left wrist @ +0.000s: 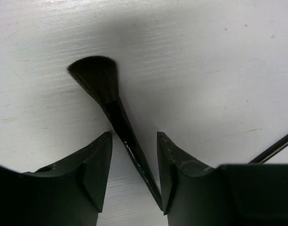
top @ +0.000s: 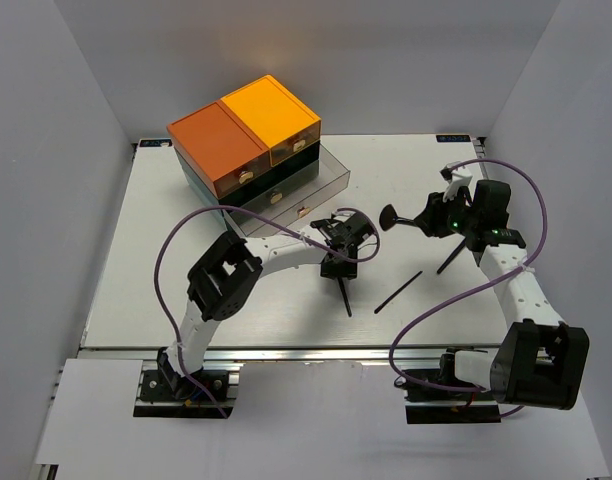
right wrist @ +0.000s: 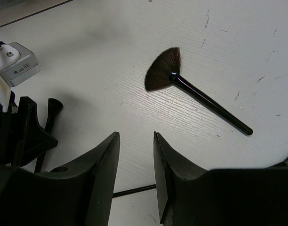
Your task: Organize the makeup
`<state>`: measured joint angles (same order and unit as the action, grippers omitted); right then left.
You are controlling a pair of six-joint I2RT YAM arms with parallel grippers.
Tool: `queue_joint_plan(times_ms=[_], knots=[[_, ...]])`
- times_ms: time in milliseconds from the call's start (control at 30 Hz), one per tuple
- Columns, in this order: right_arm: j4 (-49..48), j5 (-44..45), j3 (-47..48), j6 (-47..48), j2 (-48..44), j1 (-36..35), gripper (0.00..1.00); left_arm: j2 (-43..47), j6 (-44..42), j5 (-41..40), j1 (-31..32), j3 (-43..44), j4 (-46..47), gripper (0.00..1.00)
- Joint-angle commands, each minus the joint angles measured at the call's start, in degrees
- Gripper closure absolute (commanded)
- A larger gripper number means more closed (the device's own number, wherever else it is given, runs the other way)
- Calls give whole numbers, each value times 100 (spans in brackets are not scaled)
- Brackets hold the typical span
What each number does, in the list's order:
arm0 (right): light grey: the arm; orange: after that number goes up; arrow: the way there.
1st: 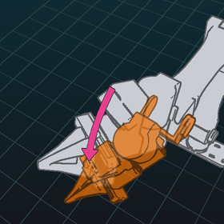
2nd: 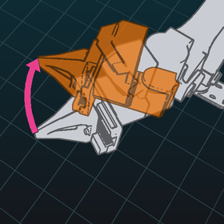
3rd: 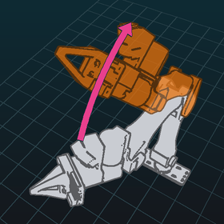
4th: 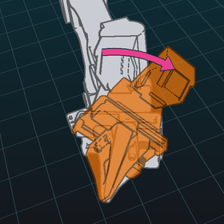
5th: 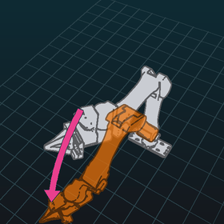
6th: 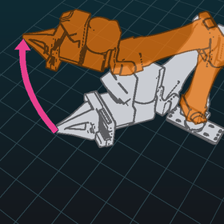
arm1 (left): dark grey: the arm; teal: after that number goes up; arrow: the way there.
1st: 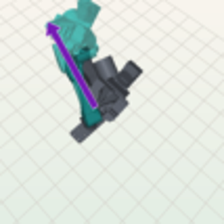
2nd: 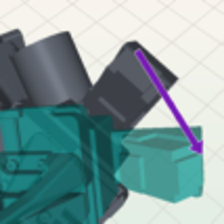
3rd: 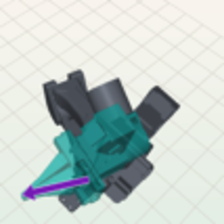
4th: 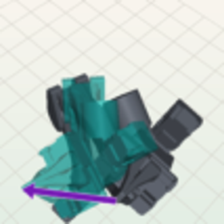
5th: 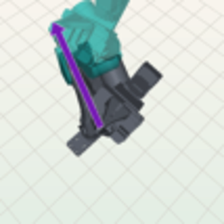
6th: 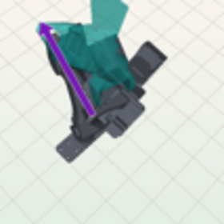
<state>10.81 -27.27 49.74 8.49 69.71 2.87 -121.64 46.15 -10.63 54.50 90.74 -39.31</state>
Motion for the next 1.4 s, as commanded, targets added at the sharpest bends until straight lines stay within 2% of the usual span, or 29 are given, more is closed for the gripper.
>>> queue_joint_plan(times_ms=[0,233,267,467,667,800,933,1167,1267,1300,1333,1367], knots=[[-114,-103,-60,-128,-168,11,60,-254,-167,-211,52,154,-428,49],[-88,-130,-104,-120,-265,11,60,-579,-633,-360,113,313,-657,70],[-62,-130,-113,-111,-291,11,59,-588,-677,-378,105,313,-657,76],[158,-287,-87,126,-432,11,56,-264,-1072,-361,105,313,-341,100],[685,-1051,54,987,-677,29,46,649,-1767,-9,105,401,256,100],[931,-1237,19,1339,-1029,73,45,1274,-2415,9,70,392,477,100],[1028,-1395,19,1445,-1293,213,44,1678,-3067,-9,-175,576,240,100],[1222,-1659,106,1743,-1250,249,42,1855,-4429,-201,-897,1367,-68,100],[1711,-2036,133,2383,-1092,231,37,1872,-5360,-657,-1134,1473,81,100],[1923,-2150,150,3046,-1030,222,36,1881,-5736,-964,-1196,1438,255,100],[2195,-2465,150,3549,-873,188,31,1873,-5871,-1054,-1335,1368,335,100],[3059,-2563,177,4181,-785,39,26,1864,-6002,-1072,-1424,1350,449,100]])
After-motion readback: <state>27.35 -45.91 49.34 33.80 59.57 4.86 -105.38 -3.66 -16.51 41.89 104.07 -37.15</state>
